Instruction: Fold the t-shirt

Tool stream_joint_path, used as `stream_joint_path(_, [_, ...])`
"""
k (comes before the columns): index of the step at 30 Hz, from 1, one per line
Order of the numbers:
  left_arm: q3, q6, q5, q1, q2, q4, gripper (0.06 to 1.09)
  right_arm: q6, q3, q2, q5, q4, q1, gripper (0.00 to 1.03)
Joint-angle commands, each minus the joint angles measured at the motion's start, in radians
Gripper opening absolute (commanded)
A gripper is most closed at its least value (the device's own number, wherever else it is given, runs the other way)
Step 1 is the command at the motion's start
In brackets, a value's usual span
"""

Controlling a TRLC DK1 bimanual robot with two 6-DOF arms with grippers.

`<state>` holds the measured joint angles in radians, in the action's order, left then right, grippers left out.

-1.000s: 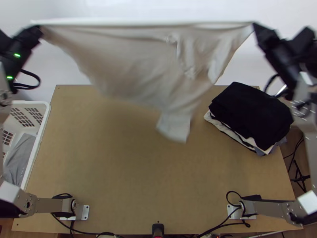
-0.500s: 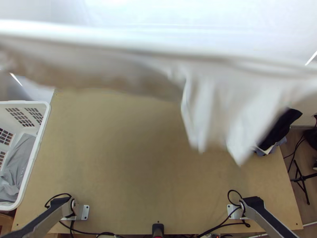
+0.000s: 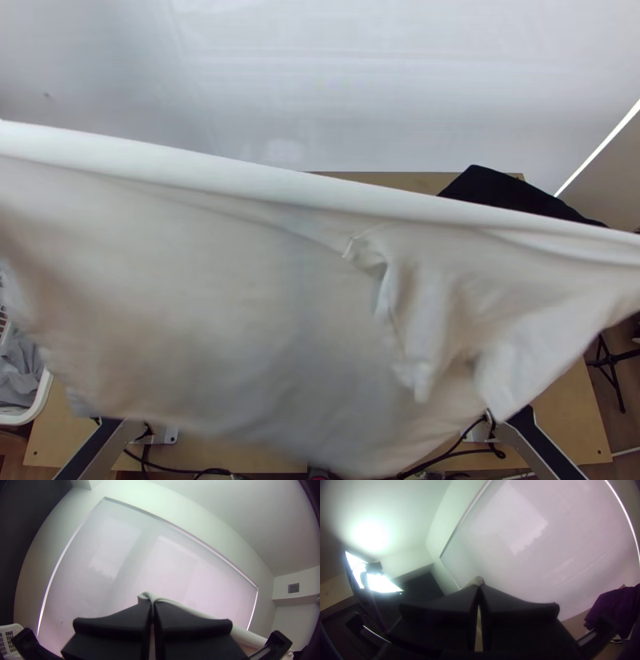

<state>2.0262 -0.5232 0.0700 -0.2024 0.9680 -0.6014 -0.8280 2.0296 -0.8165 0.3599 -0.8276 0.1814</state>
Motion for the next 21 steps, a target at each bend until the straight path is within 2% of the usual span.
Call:
stream_joint_path(1, [-0.262,0.034,0.047,0.008,-0.104,-0.014,0.09,0.04,-0.226,0.008,-0.009,-0.018,0.012,0.03])
stream_joint_path(5, [-0.606,0.051,0.09,0.023,-0.216,-0.005,0.09,-0.026,-0.496,0.007,-0.009,0.03,0.012,0.03])
stream_joint_path(10, [-0.917,0.157,0.123,0.046,-0.23,0.026,0.09,-0.023,-0.792,-0.016,-0.009,0.194,0.02,0.03])
stream_joint_path(14, [-1.02,0.207,0.122,0.07,-0.155,0.146,0.09,0.009,-0.904,-0.122,-0.026,0.282,0.032,0.03])
stream_joint_path(21, [-1.1,0.25,0.128,0.106,0.054,0.365,0.09,0.084,-0.908,-0.32,-0.035,0.383,0.033,0.03])
